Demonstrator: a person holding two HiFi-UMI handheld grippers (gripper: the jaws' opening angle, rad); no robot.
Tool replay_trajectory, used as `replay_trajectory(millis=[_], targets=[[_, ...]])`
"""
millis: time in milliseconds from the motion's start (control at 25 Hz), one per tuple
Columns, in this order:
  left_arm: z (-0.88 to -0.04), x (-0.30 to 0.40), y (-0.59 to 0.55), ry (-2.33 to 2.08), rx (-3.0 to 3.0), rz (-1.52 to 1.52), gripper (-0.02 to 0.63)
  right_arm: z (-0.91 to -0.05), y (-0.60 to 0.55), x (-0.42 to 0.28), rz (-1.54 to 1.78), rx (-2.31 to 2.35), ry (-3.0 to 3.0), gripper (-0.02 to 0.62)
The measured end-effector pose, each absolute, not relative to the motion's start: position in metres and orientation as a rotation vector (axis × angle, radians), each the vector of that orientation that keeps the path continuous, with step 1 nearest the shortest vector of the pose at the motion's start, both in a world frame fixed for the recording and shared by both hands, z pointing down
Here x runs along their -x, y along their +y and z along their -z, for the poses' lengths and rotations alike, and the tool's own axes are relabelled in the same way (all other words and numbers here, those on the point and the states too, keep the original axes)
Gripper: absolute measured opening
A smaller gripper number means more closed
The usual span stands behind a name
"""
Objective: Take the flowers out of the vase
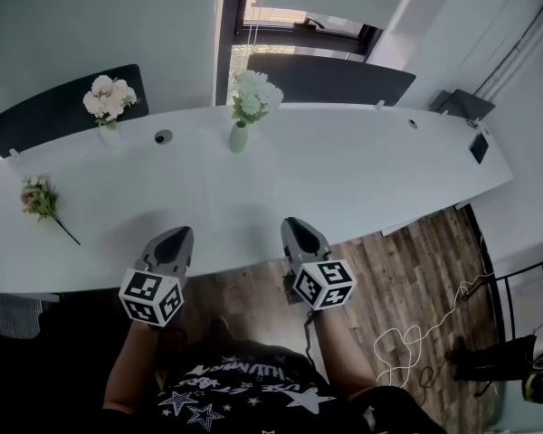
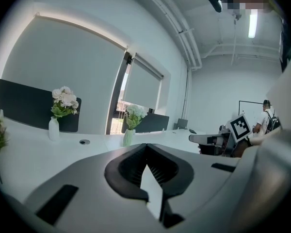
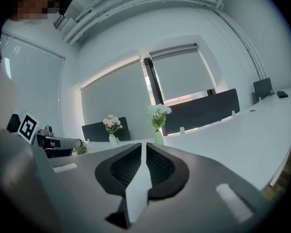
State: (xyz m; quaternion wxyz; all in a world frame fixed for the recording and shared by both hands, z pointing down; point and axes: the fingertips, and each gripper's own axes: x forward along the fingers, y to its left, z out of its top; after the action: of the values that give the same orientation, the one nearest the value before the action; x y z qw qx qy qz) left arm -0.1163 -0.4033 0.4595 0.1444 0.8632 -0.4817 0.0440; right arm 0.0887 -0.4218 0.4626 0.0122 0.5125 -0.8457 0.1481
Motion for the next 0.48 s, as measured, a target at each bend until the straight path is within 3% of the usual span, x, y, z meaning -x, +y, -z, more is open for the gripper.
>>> replay_trajectory(millis=[480], targets=[[-0.469, 0.12, -0.449, -1.336, -2.49, -0.113, 0.009, -0.467, -0.459, -0.079, -0.46, -1.582, -2.608, 0.057]])
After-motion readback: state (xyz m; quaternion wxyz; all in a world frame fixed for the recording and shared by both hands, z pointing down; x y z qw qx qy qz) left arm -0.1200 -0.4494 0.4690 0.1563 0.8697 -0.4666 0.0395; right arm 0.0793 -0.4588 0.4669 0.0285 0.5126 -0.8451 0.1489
